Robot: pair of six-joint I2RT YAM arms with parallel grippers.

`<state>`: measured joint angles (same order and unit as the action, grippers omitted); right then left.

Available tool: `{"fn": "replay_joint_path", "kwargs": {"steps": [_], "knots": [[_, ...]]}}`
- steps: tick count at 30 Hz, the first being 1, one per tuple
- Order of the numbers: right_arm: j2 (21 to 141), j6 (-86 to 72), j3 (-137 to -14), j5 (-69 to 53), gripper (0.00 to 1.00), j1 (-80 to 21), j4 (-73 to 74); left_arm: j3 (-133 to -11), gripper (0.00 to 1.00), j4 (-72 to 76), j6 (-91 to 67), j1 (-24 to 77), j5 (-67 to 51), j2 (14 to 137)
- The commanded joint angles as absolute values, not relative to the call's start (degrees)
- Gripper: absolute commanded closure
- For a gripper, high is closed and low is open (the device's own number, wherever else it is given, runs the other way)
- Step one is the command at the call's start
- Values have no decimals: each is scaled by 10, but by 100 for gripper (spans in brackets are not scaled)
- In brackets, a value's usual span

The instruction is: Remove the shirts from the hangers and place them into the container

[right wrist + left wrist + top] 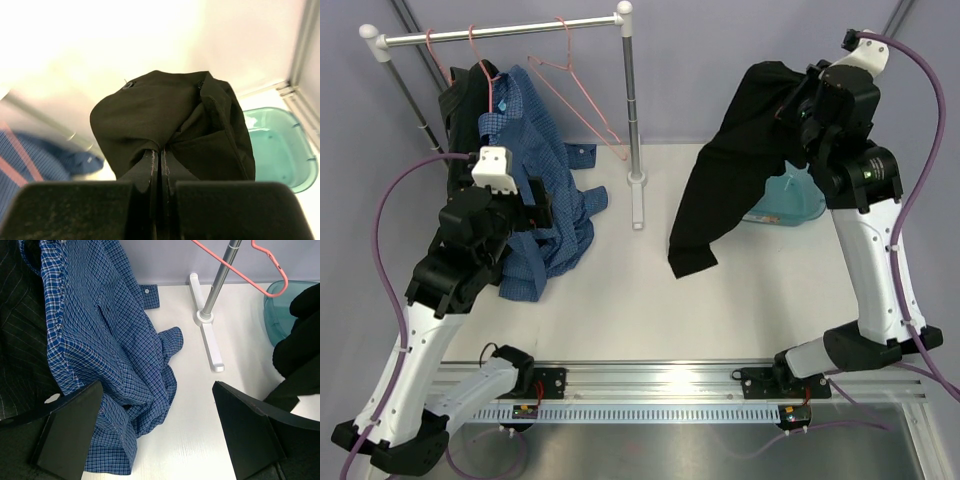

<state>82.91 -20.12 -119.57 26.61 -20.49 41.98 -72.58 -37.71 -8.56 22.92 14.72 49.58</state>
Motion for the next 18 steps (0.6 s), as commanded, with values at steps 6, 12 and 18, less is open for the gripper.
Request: {"fn": "replay_joint_path", "kwargs": {"steps": [6,12,18], "knots": [[860,-215,-1173,170,100,-109,331,-715,1,-346,-84,227,131,480],[895,-228,-1125,125,100,-57,279,-700,1,-345,-88,228,129,471],[918,-249,-1039,97,100,-29,226,-690,1,-344,-96,228,127,466]]}}
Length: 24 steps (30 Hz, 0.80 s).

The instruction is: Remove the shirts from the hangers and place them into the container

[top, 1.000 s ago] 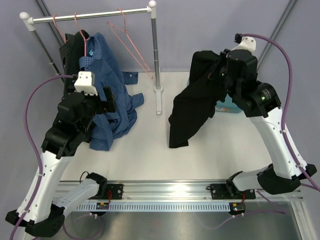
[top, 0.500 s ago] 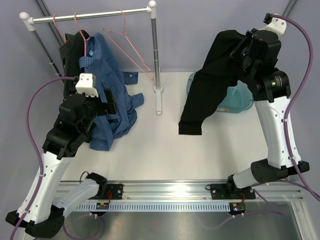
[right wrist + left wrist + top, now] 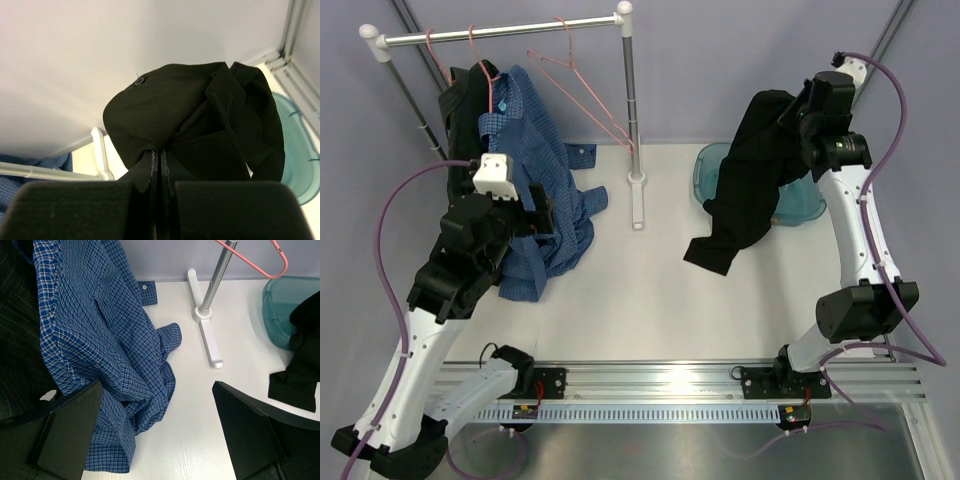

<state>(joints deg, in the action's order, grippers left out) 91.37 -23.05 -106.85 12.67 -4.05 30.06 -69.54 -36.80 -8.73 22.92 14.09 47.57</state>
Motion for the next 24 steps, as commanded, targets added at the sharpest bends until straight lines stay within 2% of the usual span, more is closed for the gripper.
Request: {"fn": "replay_joint_path", "kwargs": {"steps": [1,8,20,23,24], "knots": [[918,-252,-1025,89,100,-26,216,-690,1,-345,-97,227,126,466],[975,-276,-937,70,100,-8,176,-684,1,-347,-95,228,129,461],[1145,-316,-923,58,100,21,227,-674,1,-348,-102,227,125,463],[1171,-309,-939,66,83,29,247,-676,1,-350,-102,227,127,469],[1176,-309,-945,68,74,30,251,-678,1,-350,-105,227,125,472]]}}
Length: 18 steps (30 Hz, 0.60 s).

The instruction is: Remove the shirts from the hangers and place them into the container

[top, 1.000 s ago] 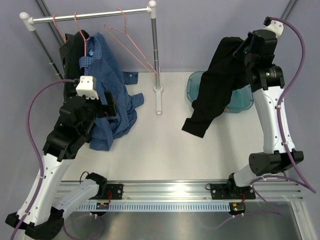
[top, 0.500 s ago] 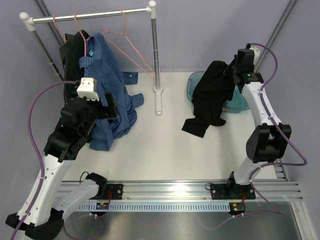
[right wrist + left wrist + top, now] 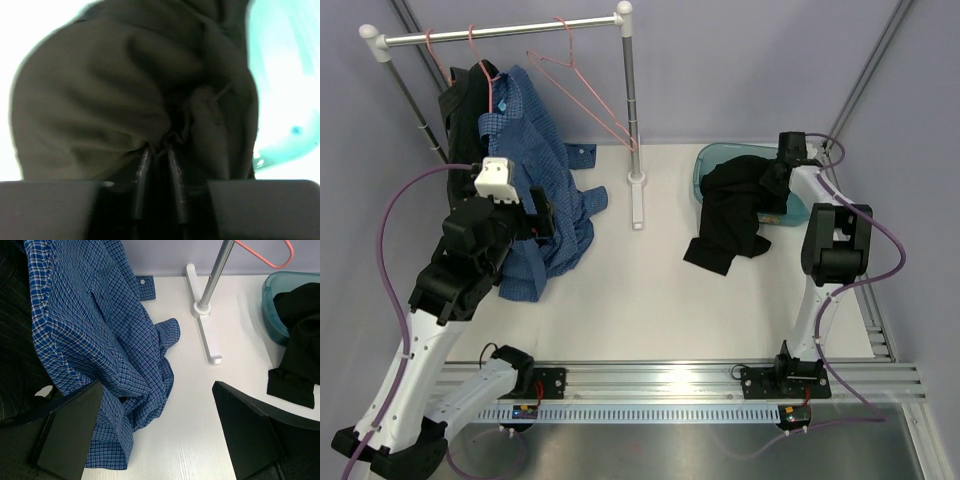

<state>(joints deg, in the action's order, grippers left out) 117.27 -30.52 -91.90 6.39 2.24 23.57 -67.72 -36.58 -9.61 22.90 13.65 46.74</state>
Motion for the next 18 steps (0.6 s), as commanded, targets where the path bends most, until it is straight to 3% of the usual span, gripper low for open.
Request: {"fn": "replay_joint_path", "kwargs": {"steps": [1,3,4,8,11,18], "knots": [[1176,-306,-948,74,68,31,263,-682,1,-350,-105,227,119,476],[1156,-297,-951,77,54,31,262,-684,1,-350,-112,227,115,479],[1144,-292,-951,76,39,31,260,-686,1,-349,-113,227,113,480],[1080,-259,-955,75,11,30,266,-691,1,-344,-120,227,107,484],[1017,-238,-930,70,1,27,263,-693,1,-340,-120,227,112,485],[854,-214,-777,72,1,-32,238,-724,1,-340,-113,227,118,510]]}}
